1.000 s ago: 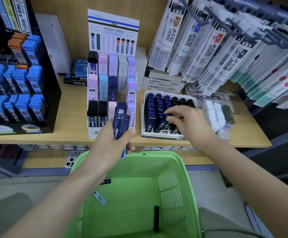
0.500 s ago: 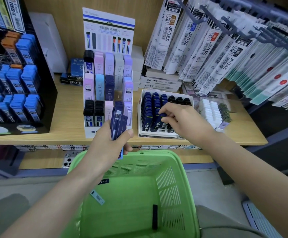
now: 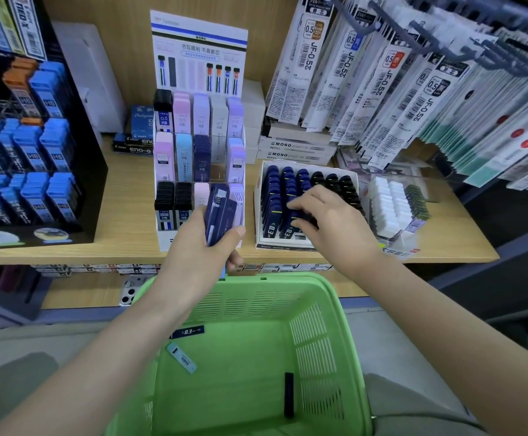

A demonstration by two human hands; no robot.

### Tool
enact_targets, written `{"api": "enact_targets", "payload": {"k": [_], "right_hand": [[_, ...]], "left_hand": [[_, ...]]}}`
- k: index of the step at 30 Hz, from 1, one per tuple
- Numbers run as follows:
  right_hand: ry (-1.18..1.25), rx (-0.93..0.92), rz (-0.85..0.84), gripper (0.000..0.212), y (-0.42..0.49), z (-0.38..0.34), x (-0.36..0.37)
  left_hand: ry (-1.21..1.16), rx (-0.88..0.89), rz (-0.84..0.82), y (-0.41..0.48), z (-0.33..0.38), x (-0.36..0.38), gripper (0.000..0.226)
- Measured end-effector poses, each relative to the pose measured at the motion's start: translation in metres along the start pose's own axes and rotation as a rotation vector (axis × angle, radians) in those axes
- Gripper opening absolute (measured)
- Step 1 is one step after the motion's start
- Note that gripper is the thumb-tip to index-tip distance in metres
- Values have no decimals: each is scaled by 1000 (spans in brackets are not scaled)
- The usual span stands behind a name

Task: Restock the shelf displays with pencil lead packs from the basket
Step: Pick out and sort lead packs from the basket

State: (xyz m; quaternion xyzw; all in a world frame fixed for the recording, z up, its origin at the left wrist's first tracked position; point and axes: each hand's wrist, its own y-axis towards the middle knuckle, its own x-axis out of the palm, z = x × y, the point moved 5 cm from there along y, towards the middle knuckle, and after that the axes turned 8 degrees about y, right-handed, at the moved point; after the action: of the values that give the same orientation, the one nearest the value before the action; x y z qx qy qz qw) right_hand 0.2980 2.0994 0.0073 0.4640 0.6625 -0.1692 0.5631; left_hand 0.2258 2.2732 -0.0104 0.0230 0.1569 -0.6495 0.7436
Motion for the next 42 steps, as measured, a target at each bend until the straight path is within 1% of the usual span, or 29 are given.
{"api": "enact_targets", "payload": {"k": [3,6,8,11,13,15,16,19,22,24,26,29,32,34,36,38,42], "right_hand": [[-70,-131,70,36,3,-9,-2],[-161,-240,80,29,5,-16,4],[-191,-270,105,26,4,-16,6],[-229,-311,134,30,-3,-15,8],[-229,-323,143,26,-4,-16,7],[-180,-309,153,8,-1,-18,6],[-144,-289,167,4,1,-19,5],[-54,-201,141,5,11,-19,3],[-38,-112,84,9,16,-19,0],[-30,-45,25,8,18,-20,-3],[-30,32,-56,16,18,-16,-2],[-32,18,-50,22,13,-18,-4],[-20,20,20,22,6,-21,-6],[41,42,99,21,-3,-23,-9],[233,126,137,21,-11,-29,-12],[468,227,74,24,-17,-39,-9],[701,300,-137,40,-25,-61,6]], "left_hand": [[-13,1,12,-1,1,-1,10],[-16,5,13,-2,2,-1,10],[-17,6,12,-3,1,-2,11],[-35,-2,12,-3,-1,-2,9],[-47,-6,11,-2,-2,-2,6],[-52,-6,14,-1,-3,-1,5],[-55,-5,15,-1,-3,-1,5],[-55,-1,18,-2,-3,-1,5],[-47,2,13,-2,-3,-1,6],[-46,-6,6,-3,-4,1,6],[-58,-16,-7,-4,-5,2,6],[-67,-23,-26,-6,-6,3,5],[-78,-30,-33,-7,-6,2,6],[-101,-48,-39,-7,-7,2,6],[-140,-82,-53,-8,-8,2,7],[-156,-118,-97,-9,-9,5,9],[-137,-164,-189,-15,-8,11,19]]}}
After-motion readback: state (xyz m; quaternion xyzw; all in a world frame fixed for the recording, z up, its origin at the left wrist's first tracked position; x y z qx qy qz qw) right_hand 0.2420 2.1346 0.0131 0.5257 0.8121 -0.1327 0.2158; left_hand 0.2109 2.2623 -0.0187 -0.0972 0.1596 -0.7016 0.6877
